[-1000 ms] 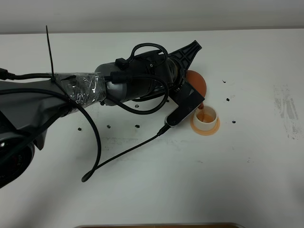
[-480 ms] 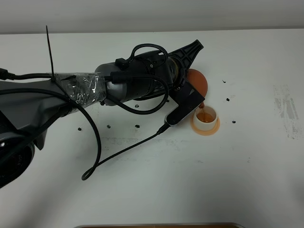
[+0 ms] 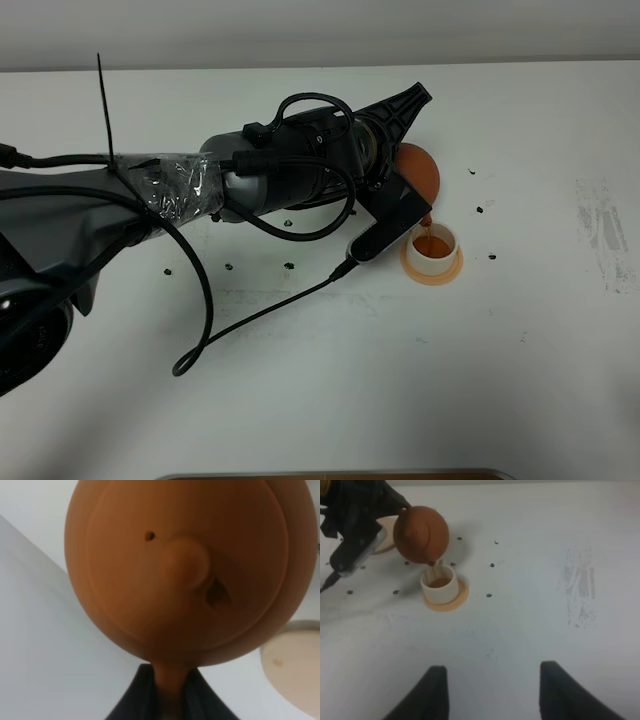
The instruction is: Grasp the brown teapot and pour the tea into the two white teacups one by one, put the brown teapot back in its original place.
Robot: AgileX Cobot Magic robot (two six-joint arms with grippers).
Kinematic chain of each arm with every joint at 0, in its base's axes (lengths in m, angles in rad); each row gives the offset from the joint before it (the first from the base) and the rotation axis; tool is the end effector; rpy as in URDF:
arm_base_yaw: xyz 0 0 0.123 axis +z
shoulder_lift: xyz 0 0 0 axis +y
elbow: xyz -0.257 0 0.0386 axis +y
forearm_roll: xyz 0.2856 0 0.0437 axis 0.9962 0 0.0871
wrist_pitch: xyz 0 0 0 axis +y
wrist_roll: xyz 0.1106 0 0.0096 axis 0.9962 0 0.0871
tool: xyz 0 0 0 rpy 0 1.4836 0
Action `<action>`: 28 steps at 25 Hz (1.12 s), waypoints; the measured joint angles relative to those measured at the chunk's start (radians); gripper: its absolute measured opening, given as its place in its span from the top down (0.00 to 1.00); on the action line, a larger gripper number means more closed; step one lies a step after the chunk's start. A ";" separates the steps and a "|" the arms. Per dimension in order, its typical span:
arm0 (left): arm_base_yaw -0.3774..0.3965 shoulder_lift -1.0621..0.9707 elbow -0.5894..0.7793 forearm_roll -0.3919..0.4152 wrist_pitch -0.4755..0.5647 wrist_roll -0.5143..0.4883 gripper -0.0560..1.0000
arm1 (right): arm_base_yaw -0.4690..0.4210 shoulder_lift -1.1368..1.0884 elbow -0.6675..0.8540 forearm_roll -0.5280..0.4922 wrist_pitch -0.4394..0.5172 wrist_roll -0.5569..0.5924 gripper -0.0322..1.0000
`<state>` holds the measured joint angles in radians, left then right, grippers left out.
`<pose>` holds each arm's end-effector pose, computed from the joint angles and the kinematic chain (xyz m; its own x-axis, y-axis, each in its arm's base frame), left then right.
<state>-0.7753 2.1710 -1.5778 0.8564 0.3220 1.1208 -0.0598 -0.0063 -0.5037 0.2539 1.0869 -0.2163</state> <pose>0.3894 -0.3444 0.1187 0.6870 0.5892 0.4253 0.2333 -0.7331 0.6388 0.0682 0.0207 0.2879 -0.4421 -0.0673 -0.8944 -0.1823 0.9831 0.0161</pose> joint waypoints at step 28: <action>-0.012 0.000 0.005 0.054 -0.012 0.022 0.83 | 0.000 0.000 0.000 0.000 0.000 0.000 0.54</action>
<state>-0.7875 2.1710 -1.5729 0.9101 0.3101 1.1429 -0.0598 -0.0063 -0.5037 0.2539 1.0869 -0.2163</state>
